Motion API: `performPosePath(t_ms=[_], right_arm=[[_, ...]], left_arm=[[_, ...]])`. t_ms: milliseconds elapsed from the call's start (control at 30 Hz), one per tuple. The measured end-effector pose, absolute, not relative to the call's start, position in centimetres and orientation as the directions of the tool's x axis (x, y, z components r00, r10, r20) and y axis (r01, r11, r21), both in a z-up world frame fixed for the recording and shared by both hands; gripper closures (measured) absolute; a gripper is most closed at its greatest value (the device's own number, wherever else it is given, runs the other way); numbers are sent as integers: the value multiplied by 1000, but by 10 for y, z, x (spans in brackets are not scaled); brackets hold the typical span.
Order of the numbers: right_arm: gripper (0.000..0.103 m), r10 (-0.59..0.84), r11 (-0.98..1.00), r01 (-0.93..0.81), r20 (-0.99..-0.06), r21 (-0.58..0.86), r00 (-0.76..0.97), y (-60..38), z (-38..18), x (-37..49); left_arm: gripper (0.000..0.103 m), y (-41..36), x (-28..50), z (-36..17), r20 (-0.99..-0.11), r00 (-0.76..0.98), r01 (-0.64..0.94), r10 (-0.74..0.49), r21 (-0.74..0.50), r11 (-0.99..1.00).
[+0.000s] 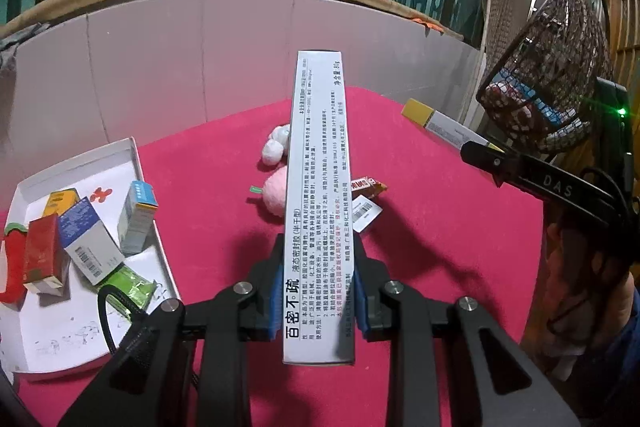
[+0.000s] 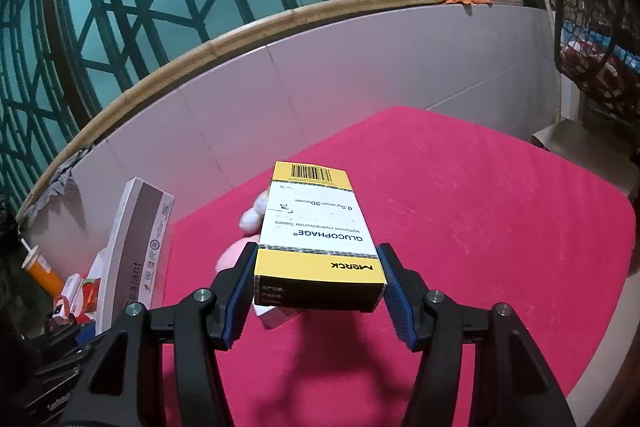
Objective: Organize objects
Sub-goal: 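Carry the sealant box and GLUCOPHAGE box over the white tray with both grippers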
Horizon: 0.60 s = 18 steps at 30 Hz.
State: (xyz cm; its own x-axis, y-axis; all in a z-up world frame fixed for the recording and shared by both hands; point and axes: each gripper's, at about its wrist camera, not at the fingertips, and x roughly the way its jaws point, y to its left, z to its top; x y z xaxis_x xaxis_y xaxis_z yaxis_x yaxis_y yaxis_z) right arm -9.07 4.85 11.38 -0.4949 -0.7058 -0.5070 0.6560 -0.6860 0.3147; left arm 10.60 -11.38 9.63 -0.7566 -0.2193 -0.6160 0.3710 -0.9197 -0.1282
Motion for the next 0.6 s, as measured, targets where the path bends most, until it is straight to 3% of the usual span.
performPosePath(t_ms=[600], right_arm=[[40,-763,-603,749,-471,274,-442,20,132,-46]], left_arm=[[76,-123,131,102,-584,-764,416,-273,-124,-901]])
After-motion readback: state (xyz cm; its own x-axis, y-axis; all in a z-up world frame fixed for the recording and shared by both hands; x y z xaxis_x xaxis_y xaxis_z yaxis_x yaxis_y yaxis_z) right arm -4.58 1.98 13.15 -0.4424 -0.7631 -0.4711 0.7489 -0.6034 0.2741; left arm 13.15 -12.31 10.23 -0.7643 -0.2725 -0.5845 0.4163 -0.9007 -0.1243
